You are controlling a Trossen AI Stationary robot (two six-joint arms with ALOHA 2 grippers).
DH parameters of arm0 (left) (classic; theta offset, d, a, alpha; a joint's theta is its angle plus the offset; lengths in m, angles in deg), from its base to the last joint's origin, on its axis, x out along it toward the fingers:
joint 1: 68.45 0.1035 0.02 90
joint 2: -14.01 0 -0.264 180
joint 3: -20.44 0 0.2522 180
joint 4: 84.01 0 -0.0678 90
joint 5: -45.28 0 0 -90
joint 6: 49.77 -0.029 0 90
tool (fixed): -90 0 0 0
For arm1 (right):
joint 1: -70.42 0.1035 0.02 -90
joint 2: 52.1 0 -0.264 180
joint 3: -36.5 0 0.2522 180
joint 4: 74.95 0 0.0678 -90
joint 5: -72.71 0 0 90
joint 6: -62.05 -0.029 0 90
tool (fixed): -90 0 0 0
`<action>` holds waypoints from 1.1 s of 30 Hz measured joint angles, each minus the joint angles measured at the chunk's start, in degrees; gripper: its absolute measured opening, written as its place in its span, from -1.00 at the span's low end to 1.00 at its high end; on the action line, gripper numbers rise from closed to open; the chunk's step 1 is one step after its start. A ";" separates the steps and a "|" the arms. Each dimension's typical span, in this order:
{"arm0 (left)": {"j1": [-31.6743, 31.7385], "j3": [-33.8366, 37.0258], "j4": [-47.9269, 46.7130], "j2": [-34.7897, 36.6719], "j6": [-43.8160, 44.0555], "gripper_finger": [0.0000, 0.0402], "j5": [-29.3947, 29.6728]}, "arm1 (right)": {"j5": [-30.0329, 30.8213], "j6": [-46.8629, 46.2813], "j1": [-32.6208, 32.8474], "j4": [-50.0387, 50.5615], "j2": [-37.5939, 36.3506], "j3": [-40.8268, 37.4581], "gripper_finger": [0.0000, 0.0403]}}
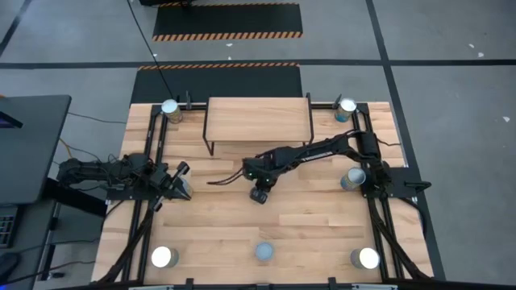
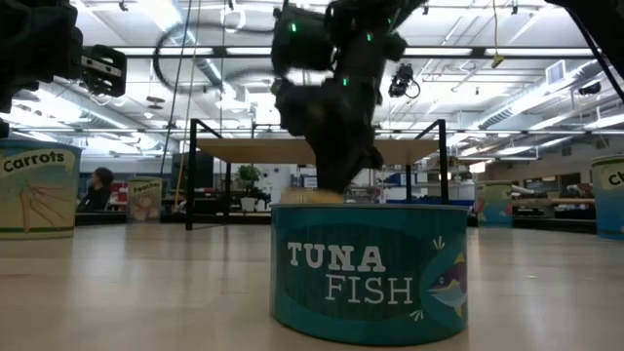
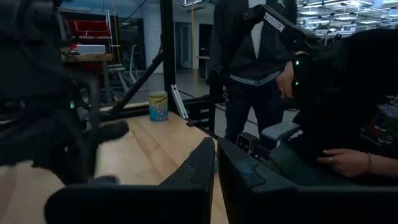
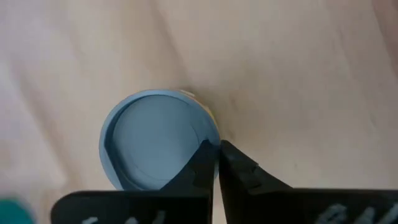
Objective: Pick and place cans onto a shelf
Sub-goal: Put the small yellow canned mushrooms on the shelf
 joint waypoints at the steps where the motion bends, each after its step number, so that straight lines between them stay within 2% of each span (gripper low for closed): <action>1: 0.00 -0.01 -0.01 0.01 0.00 -0.86 0.00 | -0.78 3.32 0.00 1.36 -0.14 1.70 -0.96; 5: 0.00 0.00 0.00 0.02 0.00 -0.86 0.00 | -1.30 18.36 -0.28 9.75 -0.16 11.83 -0.96; 11: 0.01 -0.01 -0.01 0.01 0.02 -0.86 0.00 | 7.56 32.93 -3.43 21.26 -0.28 31.08 -0.96; 14: 0.01 -0.01 -0.02 0.01 0.02 -0.86 0.00 | 10.55 39.43 -6.74 24.17 -0.47 37.33 -0.97; 22: 0.00 -0.01 0.00 0.01 0.02 -0.86 -0.01 | 11.04 52.70 -17.13 24.64 -0.27 39.87 -0.97; 27: 0.02 -0.02 0.00 0.02 0.02 -0.86 0.00 | 4.97 57.68 -21.85 25.09 0.30 39.93 -0.97; 33: 0.01 0.00 0.00 0.01 0.01 -0.86 0.00 | -3.51 66.36 -23.02 25.72 0.28 39.93 -0.97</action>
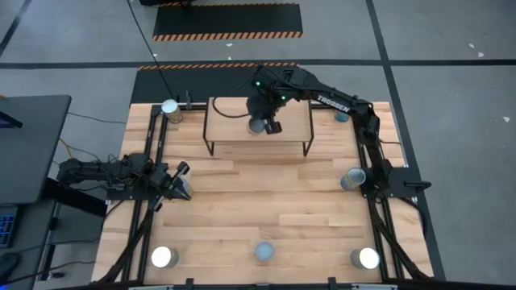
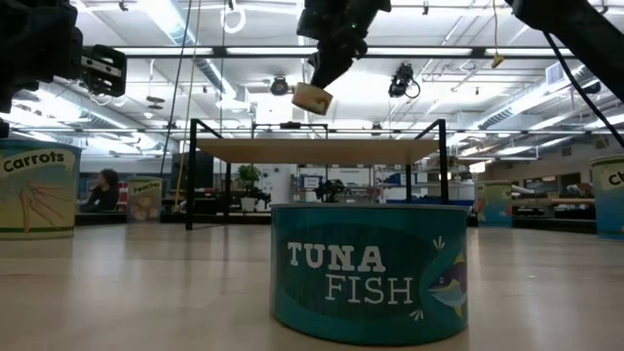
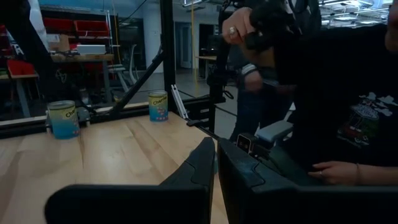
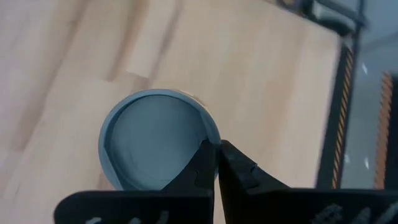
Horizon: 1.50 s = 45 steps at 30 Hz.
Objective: Pick and place cans onto a shelf
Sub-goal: Put the small yellow canned mushrooms on the shelf
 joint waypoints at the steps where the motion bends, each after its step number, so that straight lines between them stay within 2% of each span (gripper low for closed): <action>1: 0.01 -0.02 -0.01 -0.01 0.01 -0.86 0.00 | -0.69 1.78 0.05 0.13 0.00 0.00 -0.97; 12: -0.01 -0.02 0.00 0.01 0.01 -0.86 0.00 | -4.68 9.69 -1.65 1.79 0.00 -4.36 -0.97; 18: 0.00 -0.01 -0.01 -0.01 -0.01 -0.86 0.00 | -4.62 9.88 -2.11 -3.70 0.00 -7.57 -0.96; 34: 0.01 0.00 0.00 -0.01 -0.01 -0.86 -0.02 | 0.26 16.13 -2.70 -9.30 -0.11 -11.58 -0.94; 45: 0.01 -0.01 0.00 0.00 -0.01 -0.86 0.00 | 0.50 15.40 -2.72 -11.58 0.15 -11.63 -0.73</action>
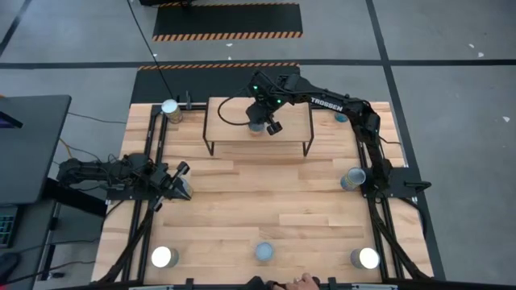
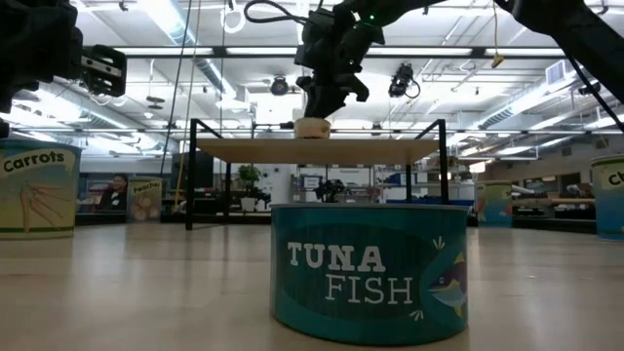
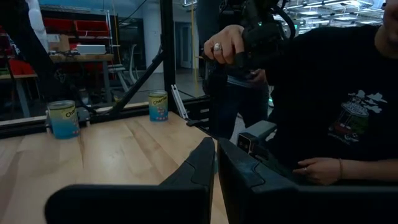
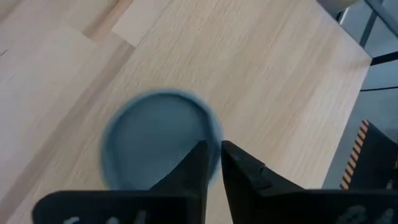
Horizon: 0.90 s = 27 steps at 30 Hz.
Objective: Pick and place cans onto a shelf
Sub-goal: Put the small yellow canned mushrooms on the shelf, then put the small green tuna can on the shelf aligned with the other small yellow canned mushrooms
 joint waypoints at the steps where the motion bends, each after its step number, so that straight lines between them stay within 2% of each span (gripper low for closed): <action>1: -0.01 -0.02 -0.01 -0.01 0.00 -0.86 0.00 | 0.00 -0.12 0.01 -0.06 0.00 0.00 -0.72; 4: 0.00 0.00 0.00 -0.01 0.00 -0.86 0.00 | 0.27 -0.12 0.02 -0.11 0.00 0.00 -0.70; 8: 0.00 -0.02 -0.02 0.01 0.00 -0.86 0.00 | 4.70 -1.81 0.64 -0.03 -0.16 0.39 -0.70; 16: -0.01 0.00 -0.01 -0.01 0.01 -0.86 0.00 | 6.28 -19.36 6.88 1.15 -2.87 2.67 -0.70; 20: -0.02 -0.01 -0.02 0.01 0.01 -0.86 0.00 | 6.01 -31.13 12.19 2.86 -4.05 2.69 -0.71; 23: -0.01 0.01 -0.02 0.00 0.00 -0.86 0.00 | 5.84 -34.72 17.75 6.22 -3.98 2.60 -0.75; 27: -0.01 0.01 0.00 0.00 0.00 -0.86 0.00 | 7.61 -42.82 26.21 4.29 -3.94 -0.12 -0.81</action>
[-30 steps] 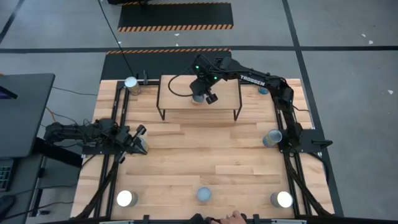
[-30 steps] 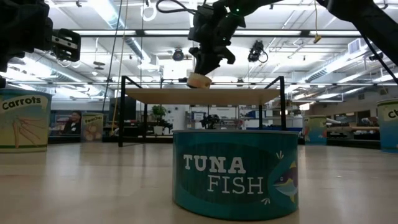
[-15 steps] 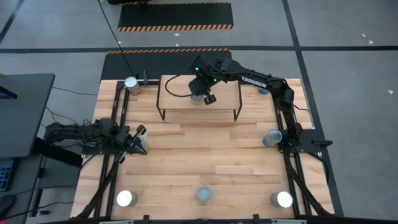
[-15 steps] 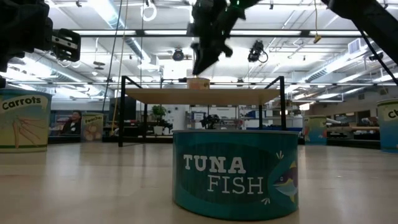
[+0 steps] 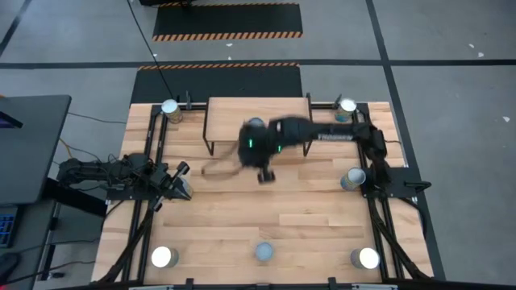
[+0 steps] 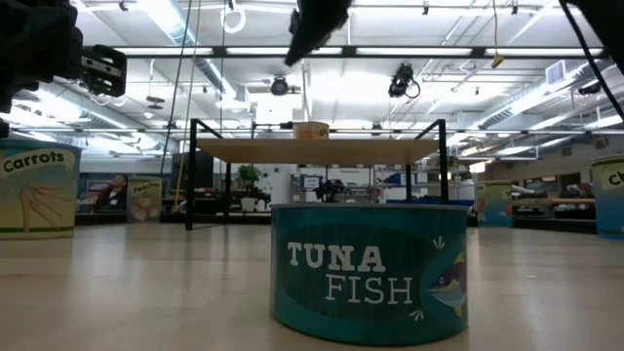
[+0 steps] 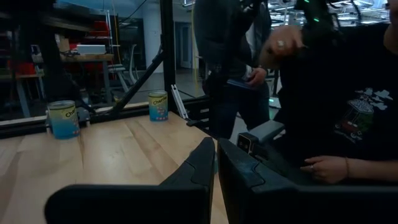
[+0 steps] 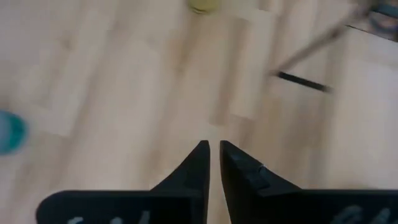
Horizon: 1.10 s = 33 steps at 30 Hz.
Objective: Pick and place cans onto a shelf
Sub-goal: Put the small green tuna can on the shelf aligned with the other small yellow canned mushrooms
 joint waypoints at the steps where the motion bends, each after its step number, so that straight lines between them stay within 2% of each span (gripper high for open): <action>1: -0.01 -0.01 0.01 -0.01 0.02 -0.86 0.00 | 0.49 -3.34 2.13 -0.72 0.05 -0.51 -0.82; 3: -0.01 -0.01 -0.01 0.00 0.00 -0.86 0.00 | 1.24 -9.54 6.21 -4.11 0.02 -1.76 -0.82; 6: -0.01 -0.02 -0.01 -0.01 0.00 -0.86 0.00 | 2.30 -12.95 12.10 -7.17 0.03 -4.06 -0.76; 16: 0.01 0.00 -0.01 -0.01 0.02 -0.86 0.00 | 10.87 -27.41 25.58 -22.89 0.00 -10.73 -0.30; 22: 0.01 -0.01 -0.01 -0.01 0.00 -0.86 -0.01 | 11.30 -31.39 29.82 -29.71 0.07 -20.51 -0.08; 28: 0.01 -0.02 -0.01 -0.01 0.02 -0.86 0.00 | 9.56 -38.97 30.79 -32.80 0.07 -28.63 0.27; 33: 0.01 -0.02 0.01 -0.01 0.02 -0.86 -0.02 | 8.25 -36.34 28.91 -32.79 0.07 -30.73 0.61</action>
